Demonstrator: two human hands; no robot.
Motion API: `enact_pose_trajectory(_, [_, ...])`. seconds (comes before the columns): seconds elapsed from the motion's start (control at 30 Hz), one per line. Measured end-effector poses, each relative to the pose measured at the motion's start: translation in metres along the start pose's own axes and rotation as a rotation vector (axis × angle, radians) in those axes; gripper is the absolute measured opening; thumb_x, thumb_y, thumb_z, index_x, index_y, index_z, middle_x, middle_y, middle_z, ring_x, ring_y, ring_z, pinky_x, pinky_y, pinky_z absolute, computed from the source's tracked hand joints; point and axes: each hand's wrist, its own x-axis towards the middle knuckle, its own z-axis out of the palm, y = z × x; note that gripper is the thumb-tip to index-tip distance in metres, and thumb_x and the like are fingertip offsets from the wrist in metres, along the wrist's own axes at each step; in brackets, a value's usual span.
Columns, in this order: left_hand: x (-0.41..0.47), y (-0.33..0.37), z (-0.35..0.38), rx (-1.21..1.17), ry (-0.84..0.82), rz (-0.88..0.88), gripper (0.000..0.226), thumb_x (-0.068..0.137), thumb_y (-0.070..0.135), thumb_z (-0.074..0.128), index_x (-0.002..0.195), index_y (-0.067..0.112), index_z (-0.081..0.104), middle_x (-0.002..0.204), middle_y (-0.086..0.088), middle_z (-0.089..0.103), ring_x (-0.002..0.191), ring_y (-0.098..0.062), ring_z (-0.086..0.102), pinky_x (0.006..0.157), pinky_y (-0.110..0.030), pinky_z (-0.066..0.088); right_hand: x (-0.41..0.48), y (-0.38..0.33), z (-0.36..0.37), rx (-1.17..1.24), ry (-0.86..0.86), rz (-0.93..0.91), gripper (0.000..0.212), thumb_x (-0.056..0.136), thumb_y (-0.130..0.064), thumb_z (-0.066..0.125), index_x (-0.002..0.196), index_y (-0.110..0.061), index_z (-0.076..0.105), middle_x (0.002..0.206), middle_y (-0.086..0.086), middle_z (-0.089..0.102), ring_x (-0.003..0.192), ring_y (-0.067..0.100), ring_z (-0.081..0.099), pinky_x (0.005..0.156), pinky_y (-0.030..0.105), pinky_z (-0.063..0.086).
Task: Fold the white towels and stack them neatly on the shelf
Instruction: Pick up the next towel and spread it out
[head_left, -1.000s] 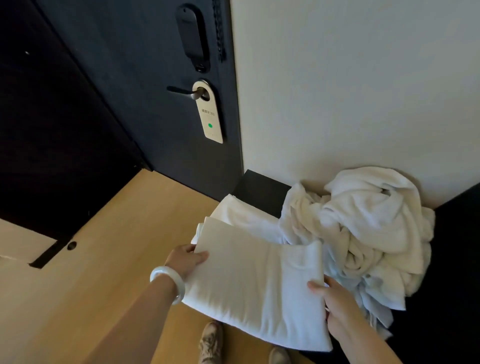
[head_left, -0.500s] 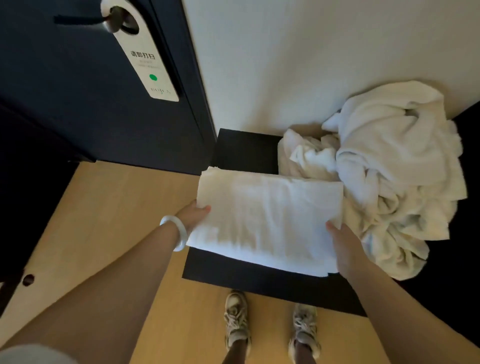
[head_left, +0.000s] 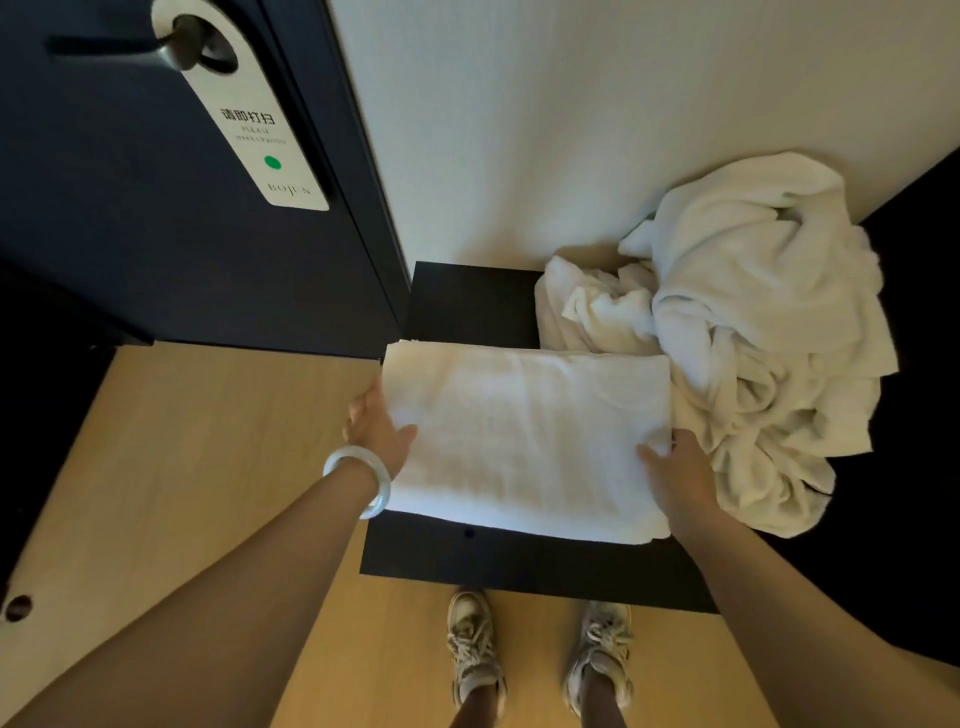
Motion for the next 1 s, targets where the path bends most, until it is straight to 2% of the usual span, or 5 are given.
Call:
enact_pose_trajectory(0.1, [-0.009,0.017,0.010,0.480,0.060,0.172,0.085,0.098,0.037,0.052,0.154,0.026,-0.011,0.163,-0.007,-0.004,0.149,-0.034,0.007,0.116,-0.048,0.022,-0.019,-0.015,0.008,-0.374,0.148,-0.330,0.064,0.094,-0.022,0.063,0.148,-0.010,0.031,0.152,0.012,0.033,0.140,0.030,0.033,0.115,0.039,0.028])
enact_pose_trajectory(0.2, [-0.020,0.028,0.020,0.679,-0.060,0.308,0.081,0.101,0.043,0.042,0.152,0.027,-0.019,0.161,-0.004,-0.021,0.150,-0.031,-0.010,0.119,-0.049,0.010,-0.033,-0.021,0.019,-0.586,0.024,-0.498,0.078,0.098,-0.031,0.057,0.156,-0.020,0.007,0.165,0.004,0.003,0.152,0.024,0.006,0.121,0.039,0.010])
enact_pose_trajectory(0.37, [-0.040,0.049,0.024,0.639,-0.218,0.309,0.079,0.101,0.043,0.043,0.153,0.029,-0.014,0.163,-0.003,-0.016,0.150,-0.031,-0.007,0.119,-0.050,0.006,-0.048,-0.031,0.010,-0.565,-0.146,-0.431,0.077,0.099,-0.037,0.053,0.156,-0.025,0.004,0.165,0.001,0.000,0.152,0.024,0.003,0.122,0.040,0.009])
enact_pose_trajectory(0.73, [-0.081,0.193,0.021,0.623,-0.174,0.519,0.081,0.099,0.046,0.047,0.155,0.029,-0.009,0.164,-0.002,-0.005,0.151,-0.027,0.003,0.118,-0.048,0.022,-0.029,-0.067,-0.121,-0.426,0.034,-0.485,0.071,0.098,-0.036,0.054,0.155,-0.023,0.014,0.163,0.003,0.008,0.149,0.022,0.010,0.120,0.037,0.014])
enact_pose_trajectory(1.0, [-0.079,0.309,0.056,0.415,-0.147,0.546,0.087,0.095,0.044,0.055,0.155,0.031,-0.007,0.164,0.002,-0.004,0.150,-0.019,0.008,0.113,-0.044,0.030,0.049,-0.080,-0.210,-0.444,0.047,-0.484,0.085,0.096,-0.047,0.054,0.156,-0.026,-0.002,0.164,0.002,-0.005,0.151,0.023,0.002,0.122,0.040,0.015])
